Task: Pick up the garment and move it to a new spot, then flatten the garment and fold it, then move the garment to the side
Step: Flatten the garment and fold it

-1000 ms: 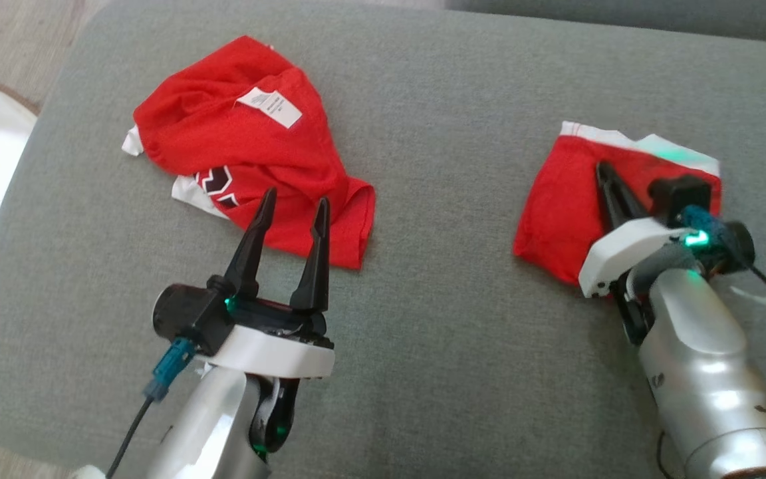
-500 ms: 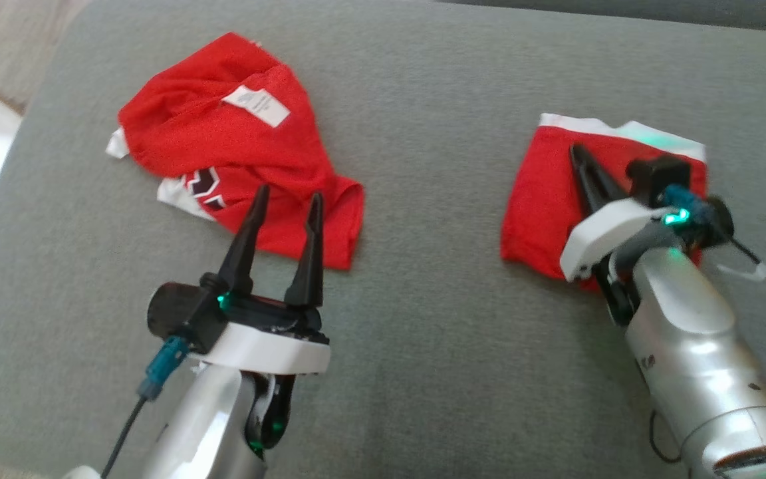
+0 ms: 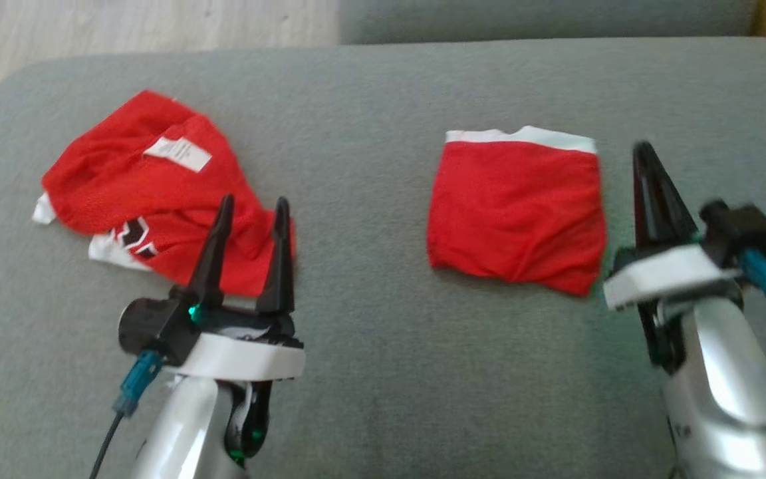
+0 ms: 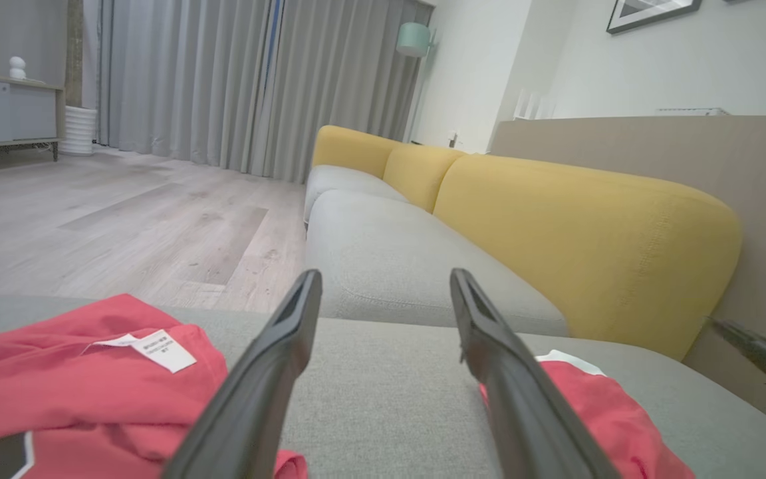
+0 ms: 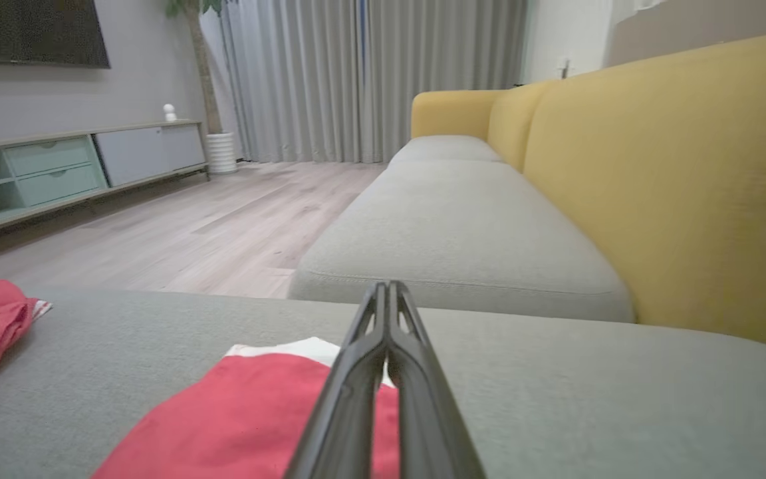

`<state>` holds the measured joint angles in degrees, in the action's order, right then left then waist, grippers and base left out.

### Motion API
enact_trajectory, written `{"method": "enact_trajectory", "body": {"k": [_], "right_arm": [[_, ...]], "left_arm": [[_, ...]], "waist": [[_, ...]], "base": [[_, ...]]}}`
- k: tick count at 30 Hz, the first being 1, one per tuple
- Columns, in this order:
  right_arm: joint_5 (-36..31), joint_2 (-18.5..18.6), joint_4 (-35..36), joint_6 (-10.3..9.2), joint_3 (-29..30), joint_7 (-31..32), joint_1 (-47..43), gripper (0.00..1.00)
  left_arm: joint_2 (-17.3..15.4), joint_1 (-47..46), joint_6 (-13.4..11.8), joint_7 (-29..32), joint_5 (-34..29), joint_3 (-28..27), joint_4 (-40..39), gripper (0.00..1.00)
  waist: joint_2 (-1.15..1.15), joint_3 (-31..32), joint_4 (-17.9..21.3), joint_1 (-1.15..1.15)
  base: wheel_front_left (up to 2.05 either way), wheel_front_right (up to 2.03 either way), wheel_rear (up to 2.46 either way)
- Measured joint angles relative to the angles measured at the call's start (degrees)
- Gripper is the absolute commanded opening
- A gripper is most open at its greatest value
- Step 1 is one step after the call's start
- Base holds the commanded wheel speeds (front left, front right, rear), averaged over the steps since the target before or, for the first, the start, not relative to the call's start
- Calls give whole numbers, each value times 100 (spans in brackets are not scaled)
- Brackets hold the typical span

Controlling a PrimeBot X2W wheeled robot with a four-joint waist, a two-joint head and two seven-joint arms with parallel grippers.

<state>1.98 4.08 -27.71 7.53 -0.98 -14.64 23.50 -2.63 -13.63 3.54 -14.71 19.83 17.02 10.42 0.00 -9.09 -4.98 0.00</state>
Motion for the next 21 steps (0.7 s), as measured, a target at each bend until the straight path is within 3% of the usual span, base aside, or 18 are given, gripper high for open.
{"method": "enact_trajectory", "body": {"k": [7,8,9,10,21], "right_arm": [[-38,-69,835,0,265,0,-955,0],[19,-74,903,0,269,0,-1075,27],[78,-83,978,0,272,0,-1183,91],[147,-99,1061,0,278,0,-1282,100],[256,-131,1282,0,203,0,-1490,100]], "left_arm": [[-1,133,0,0,-73,-113,11,100],[-1,136,2,0,-73,-147,15,100],[-1,147,5,0,-73,-182,21,100],[-1,177,7,0,-73,-212,22,100],[-2,405,52,0,-75,-222,56,100]], "waist": [[0,246,311,0],[0,274,338,0],[0,298,362,0],[0,318,383,0],[0,414,427,0]], "base": [[0,0,0],[0,0,0],[0,0,0],[0,0,0],[0,0,0]]}}
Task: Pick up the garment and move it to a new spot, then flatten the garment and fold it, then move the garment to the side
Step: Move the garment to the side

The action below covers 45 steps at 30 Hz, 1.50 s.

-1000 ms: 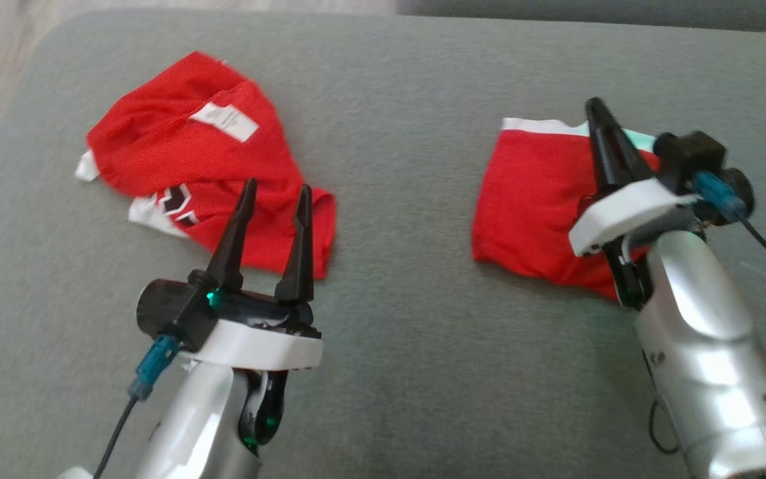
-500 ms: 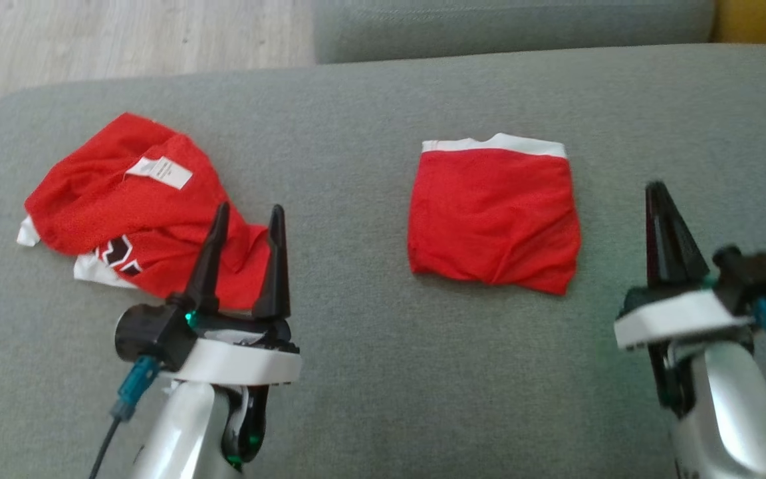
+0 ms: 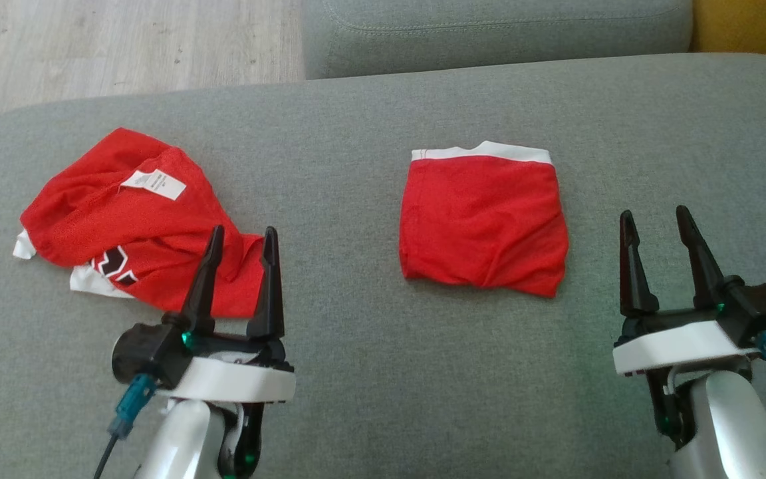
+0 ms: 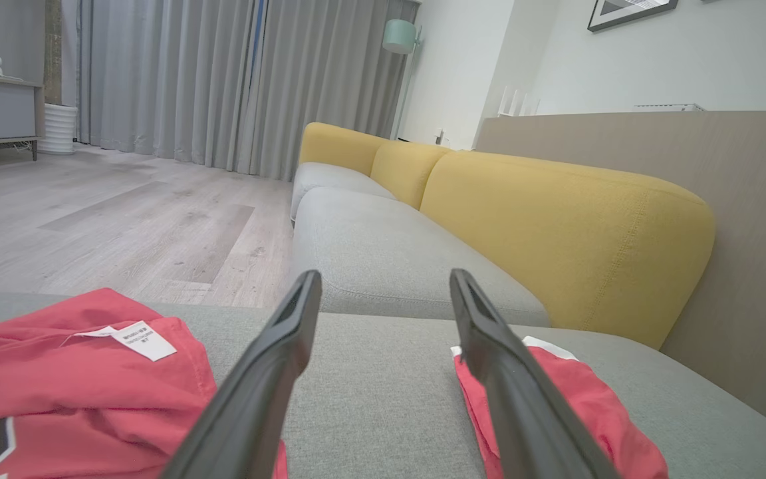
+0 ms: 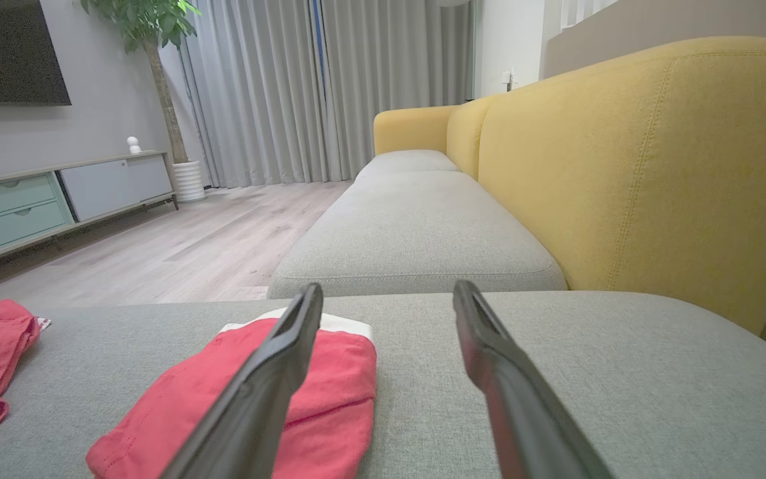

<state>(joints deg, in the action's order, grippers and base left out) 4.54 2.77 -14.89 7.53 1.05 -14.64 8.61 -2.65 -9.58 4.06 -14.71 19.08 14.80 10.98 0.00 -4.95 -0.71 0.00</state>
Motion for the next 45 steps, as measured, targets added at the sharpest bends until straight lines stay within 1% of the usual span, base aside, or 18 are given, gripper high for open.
{"method": "enact_trajectory", "body": {"k": [8,12,13,18,20,21,24,29,34,35,36,39,45], "right_arm": [[-1,0,43,0,49,0,5,100],[-80,-1,-165,0,109,0,58,100],[-145,-1,-457,0,141,1,185,100],[-54,1,-1202,0,194,258,807,100],[123,1,-1525,0,192,369,1044,100],[123,1,-1525,0,192,369,1044,100],[369,1,-2075,0,153,575,1314,100],[700,4,-2944,0,133,720,1711,100],[892,45,-3599,0,-96,726,2154,100],[890,55,-3691,0,-155,678,2234,73],[853,64,-3786,0,-218,621,2302,0],[555,63,-3991,0,-280,398,2405,0],[-424,86,-4067,0,-227,159,2513,0]], "left_arm": [[0,0,1,0,-52,13,-8,100],[0,-8,5,0,-51,34,-9,100],[0,-44,7,0,-51,57,-8,100],[1,-181,55,0,-48,197,-8,100],[1,-216,57,0,-48,210,-8,100],[1,-216,57,0,-48,210,-8,100],[1,-247,58,0,-47,236,2,100],[1,-361,58,0,-46,331,5,100],[1,-369,66,0,-31,367,14,100],[1,-371,66,0,-31,369,16,100],[1,-375,66,0,-31,370,23,100],[1,-412,49,0,-31,371,27,100],[1,-416,48,0,-32,382,8,100]], "waist": [[0,-72,-40,0],[0,-182,-101,0],[0,-260,-147,-1],[0,-440,-330,-1],[0,-512,-414,-1],[0,-512,-414,-1],[0,-614,-543,-1],[0,-750,-742,-1],[0,-824,-862,-1],[0,-829,-870,-1],[0,-829,-871,-1],[0,-815,-841,-1],[0,-742,-657,-1]], "base": [[0,0,0],[0,0,0],[0,0,0],[0,0,0],[0,0,0],[0,0,0],[0,0,0],[0,0,0],[0,0,0],[0,0,0],[0,0,0],[0,0,0],[0,0,0]]}}
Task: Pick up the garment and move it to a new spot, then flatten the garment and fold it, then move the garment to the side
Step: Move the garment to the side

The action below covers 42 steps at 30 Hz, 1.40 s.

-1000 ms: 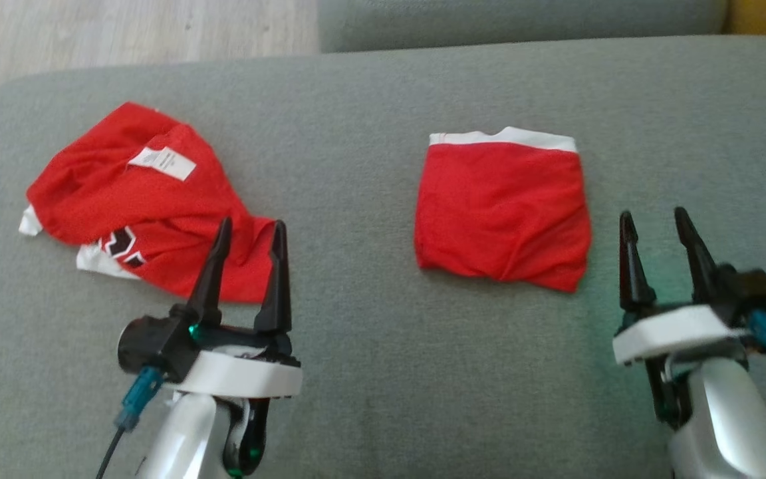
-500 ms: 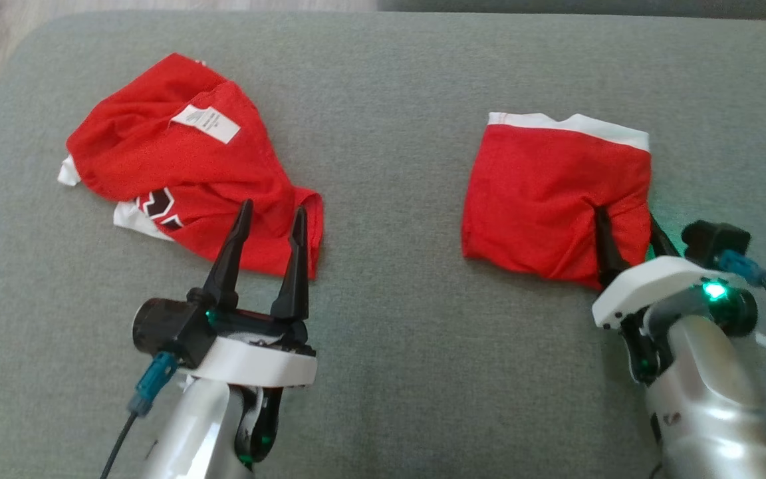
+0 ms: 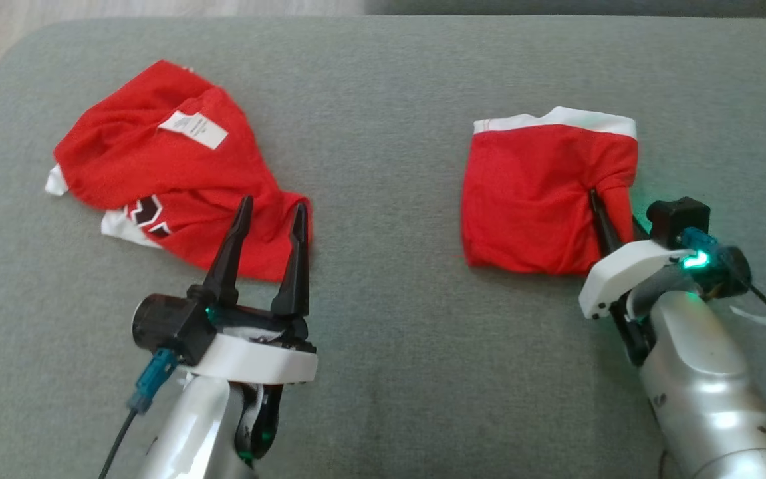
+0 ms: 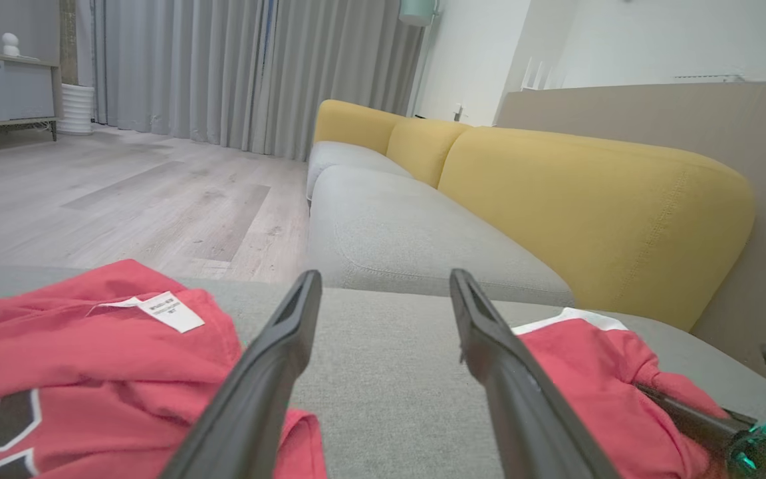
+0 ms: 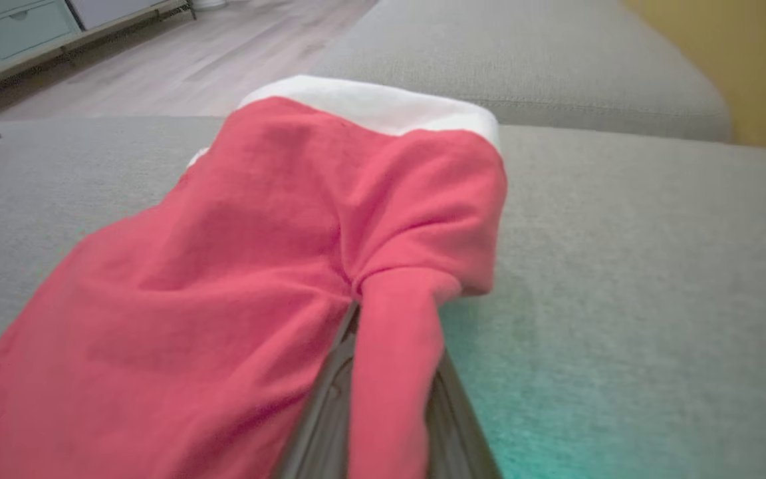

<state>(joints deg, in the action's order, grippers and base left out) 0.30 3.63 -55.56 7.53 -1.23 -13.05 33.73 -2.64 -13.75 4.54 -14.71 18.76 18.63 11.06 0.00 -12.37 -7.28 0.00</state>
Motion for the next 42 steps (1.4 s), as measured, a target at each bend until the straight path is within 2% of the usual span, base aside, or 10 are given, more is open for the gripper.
{"method": "enact_trajectory", "body": {"k": [5,11,19,26,33,38,39,40,42], "right_arm": [[-441,310,133,0,-100,-9,9,0],[-469,998,194,0,-791,243,209,0],[282,2339,390,0,-1951,713,272,0],[712,3316,544,0,-2371,1062,626,0],[750,3789,413,0,-2257,1259,864,0],[715,3860,265,0,-2023,1273,1032,0],[688,3857,256,0,-1987,1284,1037,48],[638,3854,233,0,-1953,1283,1035,100],[553,3844,164,0,-1811,1263,1035,100]], "left_arm": [[0,-1,-2,0,1,22,-46,100],[1,-15,-22,0,43,86,-89,100],[1,-168,-49,0,43,156,-203,100],[5,-386,-37,0,43,159,-213,100],[11,-543,56,0,42,153,-213,100],[12,-616,59,0,42,142,-212,100],[13,-616,59,0,43,142,-212,100],[12,-616,60,0,42,140,-212,100],[12,-616,79,0,43,133,-209,100]], "waist": [[0,55,201,0],[0,70,394,0],[0,-125,442,0],[0,-439,369,0],[0,-742,243,-1],[0,-838,181,-1],[0,-848,172,-1],[0,-851,166,-1],[0,-841,165,-1]], "base": [[0,0,0],[0,0,0],[0,0,0],[0,0,0],[0,0,0],[0,0,0],[0,0,0],[0,0,0],[0,0,0]]}}
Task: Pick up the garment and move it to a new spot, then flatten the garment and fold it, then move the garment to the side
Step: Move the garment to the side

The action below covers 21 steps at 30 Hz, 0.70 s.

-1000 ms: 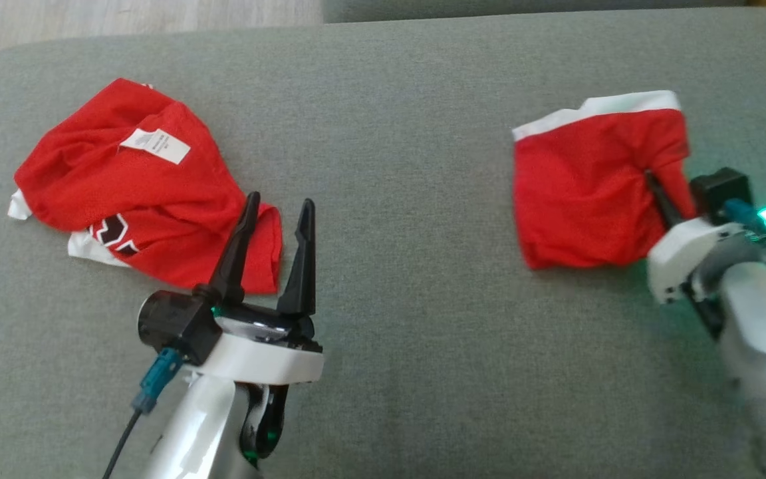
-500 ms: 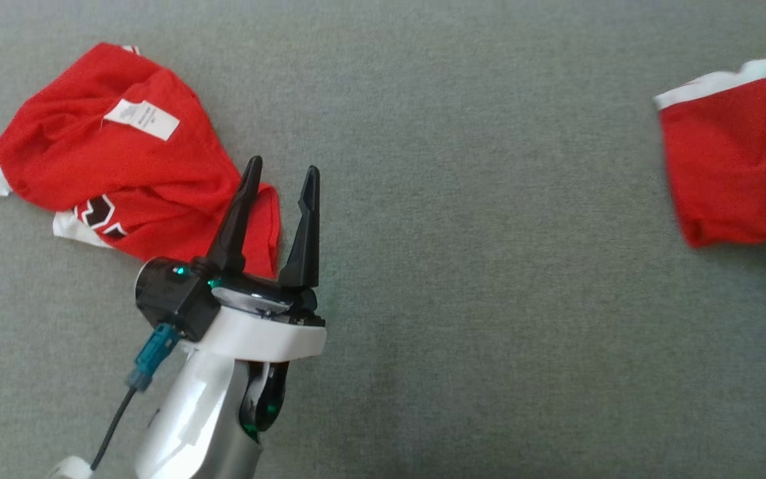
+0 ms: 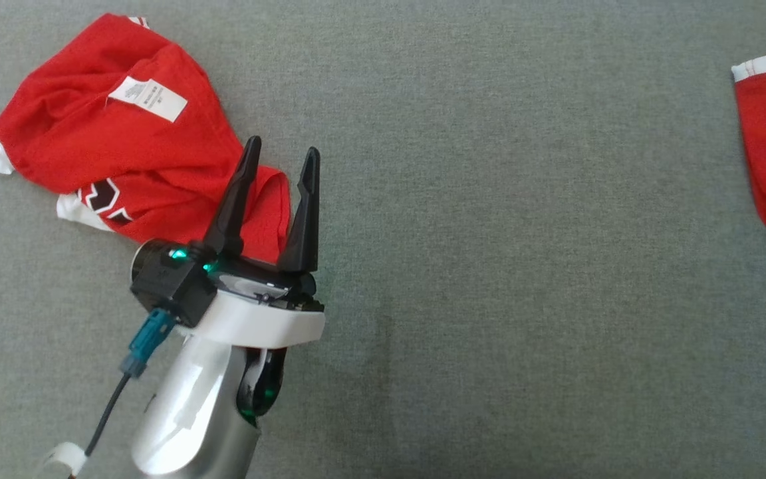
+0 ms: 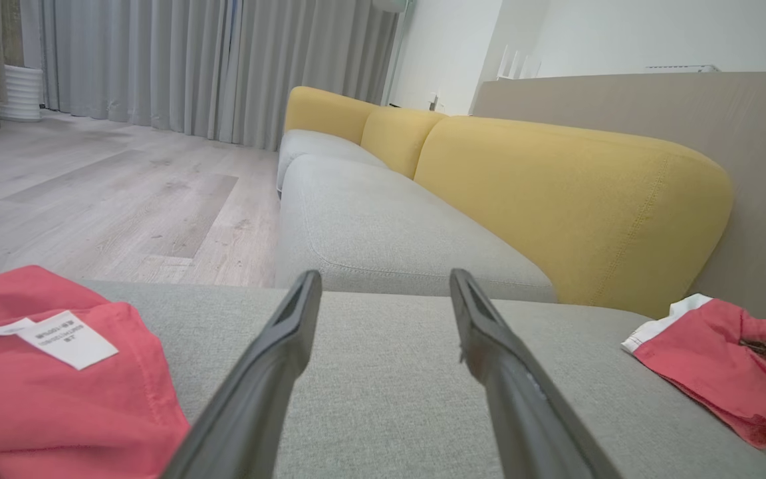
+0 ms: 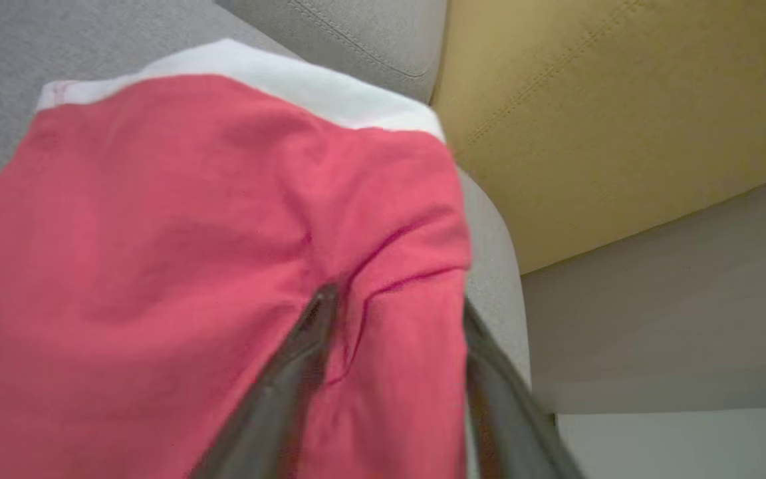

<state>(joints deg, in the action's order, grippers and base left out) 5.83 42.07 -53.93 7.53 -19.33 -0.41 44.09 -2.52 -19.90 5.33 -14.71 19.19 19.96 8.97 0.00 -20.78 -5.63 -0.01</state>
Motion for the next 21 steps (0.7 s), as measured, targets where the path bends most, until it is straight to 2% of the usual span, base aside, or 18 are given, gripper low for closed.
{"method": "enact_trajectory", "body": {"k": [5,12,17,18,21], "right_arm": [[-246,-140,-78,0,500,-187,27,100],[-655,-642,74,0,1181,-577,129,100],[-702,-1254,556,0,1429,-857,107,100],[-688,-1553,832,0,1478,-905,96,100],[-602,-1930,1365,0,1527,-985,-23,100]], "left_arm": [[3,4,22,0,-2,-108,49,100],[4,60,14,0,-9,-225,76,100],[4,255,-30,0,-10,-365,46,100],[4,390,-38,0,-12,-402,43,100],[-2,553,-81,0,-59,-538,35,100]], "waist": [[0,131,37,1],[0,486,127,1],[0,820,189,1],[0,964,208,2],[0,1173,234,2]], "base": [[0,0,0],[0,0,0],[0,0,0],[0,0,0],[0,0,0]]}}
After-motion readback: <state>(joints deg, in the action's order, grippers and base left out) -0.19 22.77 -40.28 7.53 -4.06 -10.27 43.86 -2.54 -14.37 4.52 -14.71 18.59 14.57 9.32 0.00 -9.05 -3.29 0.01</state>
